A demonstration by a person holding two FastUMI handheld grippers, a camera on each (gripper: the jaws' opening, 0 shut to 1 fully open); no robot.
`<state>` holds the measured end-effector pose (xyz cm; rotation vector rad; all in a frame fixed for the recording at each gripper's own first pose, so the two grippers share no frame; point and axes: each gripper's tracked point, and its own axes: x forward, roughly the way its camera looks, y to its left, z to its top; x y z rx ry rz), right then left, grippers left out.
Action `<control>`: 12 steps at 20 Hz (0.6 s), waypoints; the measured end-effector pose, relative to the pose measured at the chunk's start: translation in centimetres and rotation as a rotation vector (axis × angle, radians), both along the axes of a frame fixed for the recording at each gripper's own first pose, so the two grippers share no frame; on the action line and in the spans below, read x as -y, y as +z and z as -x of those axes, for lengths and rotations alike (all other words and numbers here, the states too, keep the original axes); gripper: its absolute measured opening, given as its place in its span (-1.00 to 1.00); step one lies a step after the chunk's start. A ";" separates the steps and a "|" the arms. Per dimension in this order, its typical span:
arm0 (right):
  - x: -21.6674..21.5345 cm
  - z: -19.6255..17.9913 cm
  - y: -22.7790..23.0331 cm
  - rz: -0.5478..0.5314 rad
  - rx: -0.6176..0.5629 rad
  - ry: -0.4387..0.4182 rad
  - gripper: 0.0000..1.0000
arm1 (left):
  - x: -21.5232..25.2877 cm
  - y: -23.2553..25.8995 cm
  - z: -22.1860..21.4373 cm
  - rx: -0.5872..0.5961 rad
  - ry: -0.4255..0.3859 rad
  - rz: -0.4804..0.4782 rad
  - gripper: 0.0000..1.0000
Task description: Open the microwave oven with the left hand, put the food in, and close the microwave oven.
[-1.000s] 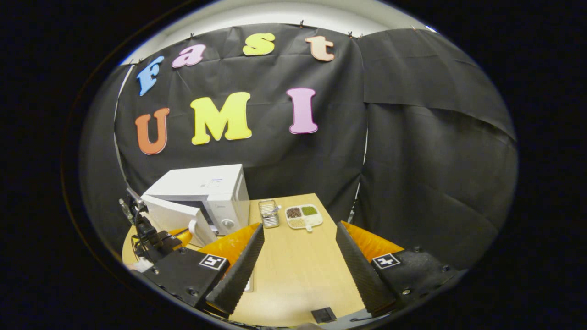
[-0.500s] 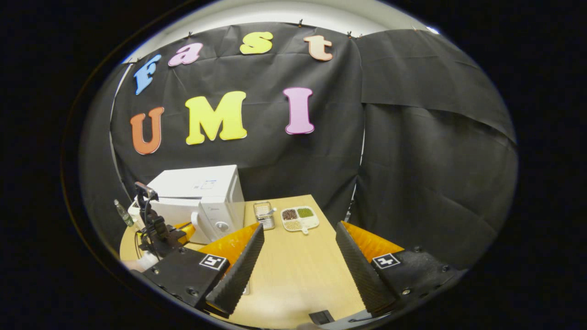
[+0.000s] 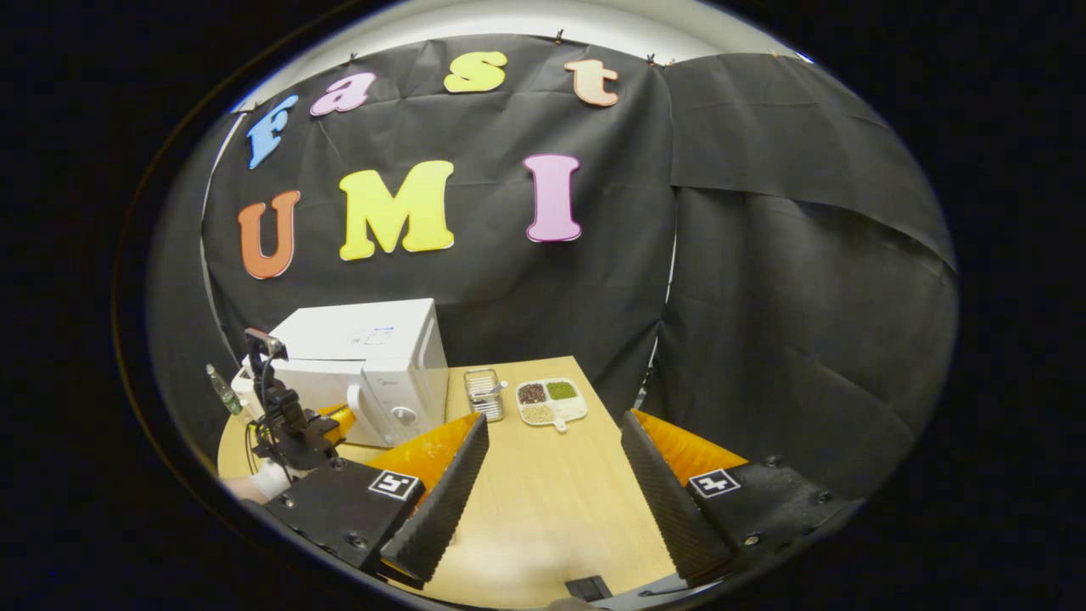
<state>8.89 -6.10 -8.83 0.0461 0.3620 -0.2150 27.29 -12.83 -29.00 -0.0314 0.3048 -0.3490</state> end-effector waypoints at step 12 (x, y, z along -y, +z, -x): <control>-0.2 0.5 0.2 -0.020 0.005 0.013 0.83 | -1.5 0.5 0.5 -0.033 0.056 -0.008 -0.99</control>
